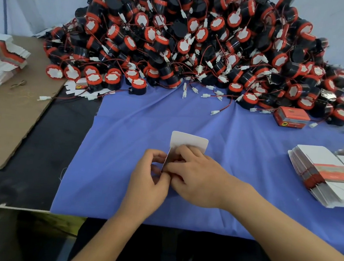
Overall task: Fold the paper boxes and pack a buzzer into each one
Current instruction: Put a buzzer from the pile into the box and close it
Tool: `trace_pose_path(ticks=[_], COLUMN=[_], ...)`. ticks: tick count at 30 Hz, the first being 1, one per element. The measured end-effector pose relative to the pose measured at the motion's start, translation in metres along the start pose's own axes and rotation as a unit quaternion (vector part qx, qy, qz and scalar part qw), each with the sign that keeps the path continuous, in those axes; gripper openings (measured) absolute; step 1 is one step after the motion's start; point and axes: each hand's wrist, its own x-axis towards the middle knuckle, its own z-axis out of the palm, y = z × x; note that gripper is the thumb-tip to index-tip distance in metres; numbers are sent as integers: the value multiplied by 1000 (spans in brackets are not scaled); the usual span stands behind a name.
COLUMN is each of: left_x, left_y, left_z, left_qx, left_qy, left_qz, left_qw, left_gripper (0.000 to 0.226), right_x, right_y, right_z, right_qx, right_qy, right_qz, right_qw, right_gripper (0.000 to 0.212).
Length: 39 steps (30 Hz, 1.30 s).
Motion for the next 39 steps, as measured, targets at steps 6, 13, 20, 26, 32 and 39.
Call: trace_pose_path(ticks=[6, 13, 20, 26, 32, 39], left_x=[-11, -11, 2, -1, -1, -11], left_y=[-8, -5, -4, -6, -11, -12], left_z=[-8, 6, 5, 5, 2, -6], left_qx=[70, 186, 28, -26, -8, 22], left_qy=[-15, 24, -16, -19, -38, -77], left_qz=[51, 68, 2, 0, 30, 59], left_qw=[996, 980, 999, 999, 999, 995], left_gripper=[20, 5, 19, 43, 44, 36], right_x=[-13, -31, -35, -40, -35, -49], right_y=[11, 7, 18, 27, 28, 32], right_z=[14, 37, 47, 41, 49, 48], right_qx=[116, 400, 535, 594, 532, 426], right_qy=[177, 517, 304, 258, 243, 188], right_qz=[-22, 212, 253, 181, 169, 121], right_qw=[977, 726, 747, 740, 793, 876], right_gripper=[28, 17, 47, 37, 46, 40])
